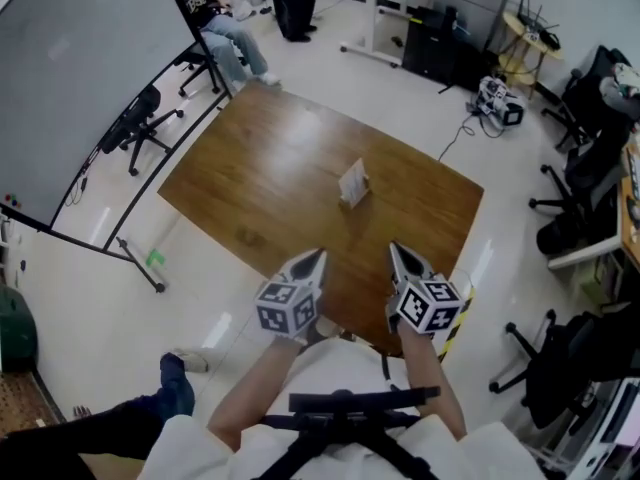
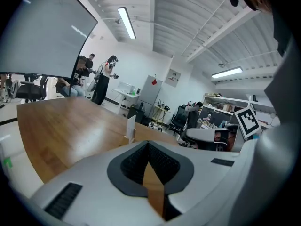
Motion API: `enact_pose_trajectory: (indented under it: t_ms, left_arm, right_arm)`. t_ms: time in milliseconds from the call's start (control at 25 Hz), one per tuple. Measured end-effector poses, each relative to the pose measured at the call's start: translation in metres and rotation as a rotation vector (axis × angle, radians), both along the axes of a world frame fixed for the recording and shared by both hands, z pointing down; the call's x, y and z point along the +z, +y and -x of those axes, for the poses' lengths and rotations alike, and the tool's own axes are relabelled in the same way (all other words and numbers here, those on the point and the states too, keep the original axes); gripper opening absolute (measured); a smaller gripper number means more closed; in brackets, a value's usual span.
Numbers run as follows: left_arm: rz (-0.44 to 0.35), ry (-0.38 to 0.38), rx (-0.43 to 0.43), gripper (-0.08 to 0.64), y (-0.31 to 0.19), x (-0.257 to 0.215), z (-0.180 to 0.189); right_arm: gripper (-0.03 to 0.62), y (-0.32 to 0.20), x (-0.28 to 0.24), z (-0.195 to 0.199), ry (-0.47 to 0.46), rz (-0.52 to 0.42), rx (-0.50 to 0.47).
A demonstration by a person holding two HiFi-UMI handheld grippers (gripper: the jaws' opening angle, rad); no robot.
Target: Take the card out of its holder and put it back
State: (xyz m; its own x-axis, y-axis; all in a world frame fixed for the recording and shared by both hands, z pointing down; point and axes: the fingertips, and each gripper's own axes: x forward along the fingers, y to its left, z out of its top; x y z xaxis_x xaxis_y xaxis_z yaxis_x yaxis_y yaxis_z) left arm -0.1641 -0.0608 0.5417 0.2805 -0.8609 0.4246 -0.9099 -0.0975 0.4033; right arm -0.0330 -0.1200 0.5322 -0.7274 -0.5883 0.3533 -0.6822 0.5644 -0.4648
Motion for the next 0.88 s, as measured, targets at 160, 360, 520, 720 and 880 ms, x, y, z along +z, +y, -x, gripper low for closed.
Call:
enact_pose_trajectory:
  t_ms: [160,360,520,720,880]
  left_arm:
    - [-0.020,-0.003,0.004,0.000,0.001,-0.006,-0.002]
    - [-0.033,-0.002,0.030,0.000,-0.002,-0.009,-0.009]
    - [-0.041,-0.004,0.050,0.000,-0.005,-0.010,-0.016]
    - [-0.041,-0.023,0.049,0.000,-0.010,-0.011,-0.019]
    - [-0.034,-0.050,0.034,0.000,-0.014,-0.010,-0.014]
  right_arm:
    - [0.008,0.011,0.006,-0.004,0.011,0.012,0.003]
    - [0.006,0.016,0.000,-0.009,0.017,-0.015,0.008]
    - [0.005,0.016,-0.002,-0.017,0.023,-0.030,0.021]
    - [0.005,0.014,-0.003,-0.020,0.019,-0.030,0.031]
    - [0.005,0.012,-0.003,-0.016,0.017,-0.031,0.025]
